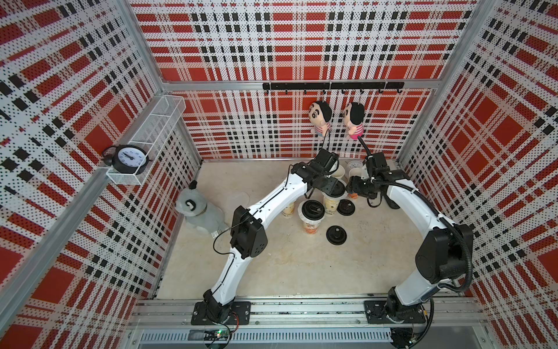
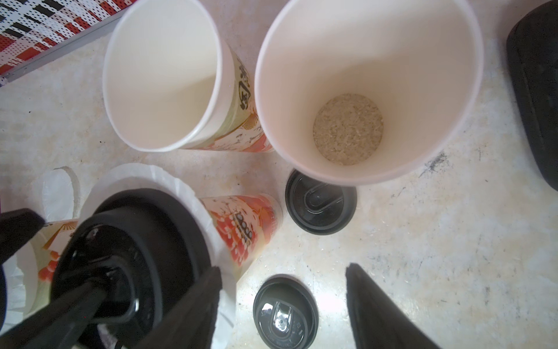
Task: Put the leak-proof paper on the milk tea cups
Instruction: Secure the cup lid on the cup.
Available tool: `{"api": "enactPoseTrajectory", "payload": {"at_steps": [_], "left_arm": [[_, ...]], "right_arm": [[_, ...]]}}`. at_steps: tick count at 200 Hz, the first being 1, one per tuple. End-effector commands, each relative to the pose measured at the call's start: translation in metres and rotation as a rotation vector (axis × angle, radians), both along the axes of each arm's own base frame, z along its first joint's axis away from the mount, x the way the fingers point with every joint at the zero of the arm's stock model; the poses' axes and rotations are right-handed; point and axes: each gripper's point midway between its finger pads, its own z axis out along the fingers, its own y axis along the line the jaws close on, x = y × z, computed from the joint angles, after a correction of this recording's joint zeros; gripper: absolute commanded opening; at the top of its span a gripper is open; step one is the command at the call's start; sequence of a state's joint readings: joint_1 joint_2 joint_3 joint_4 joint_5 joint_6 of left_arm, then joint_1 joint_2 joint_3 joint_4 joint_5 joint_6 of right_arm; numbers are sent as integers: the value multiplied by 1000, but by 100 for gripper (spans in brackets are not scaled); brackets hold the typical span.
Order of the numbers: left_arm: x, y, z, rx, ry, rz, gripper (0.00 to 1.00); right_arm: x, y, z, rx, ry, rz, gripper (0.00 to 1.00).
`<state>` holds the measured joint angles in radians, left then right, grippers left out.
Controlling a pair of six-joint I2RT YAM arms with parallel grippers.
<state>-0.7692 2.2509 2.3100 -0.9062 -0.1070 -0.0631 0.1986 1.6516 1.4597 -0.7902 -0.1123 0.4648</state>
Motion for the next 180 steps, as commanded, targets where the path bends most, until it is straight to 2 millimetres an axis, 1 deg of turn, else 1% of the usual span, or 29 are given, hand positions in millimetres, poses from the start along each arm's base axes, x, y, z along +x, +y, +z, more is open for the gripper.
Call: {"api": "enactPoseTrajectory", "payload": {"at_steps": [1,56,90,143,180], "left_arm": [[-7,8,-5,40,17,2,65],[-7,8,-5,39,19,0,65],[-8,8,-6,41,21,0,64],[-8,8,-7,43,22,1,64],[-8,8,-8,46,24,-1,64]], "right_arm": [[3,7,5,-6,-16,18,69],[-2,-1,4,-39,-12,-2,69],[-5,-3,13,-37,-31,-11,69],[-7,7,32,9,-70,11,68],[-5,13,29,16,-62,22,68]]}}
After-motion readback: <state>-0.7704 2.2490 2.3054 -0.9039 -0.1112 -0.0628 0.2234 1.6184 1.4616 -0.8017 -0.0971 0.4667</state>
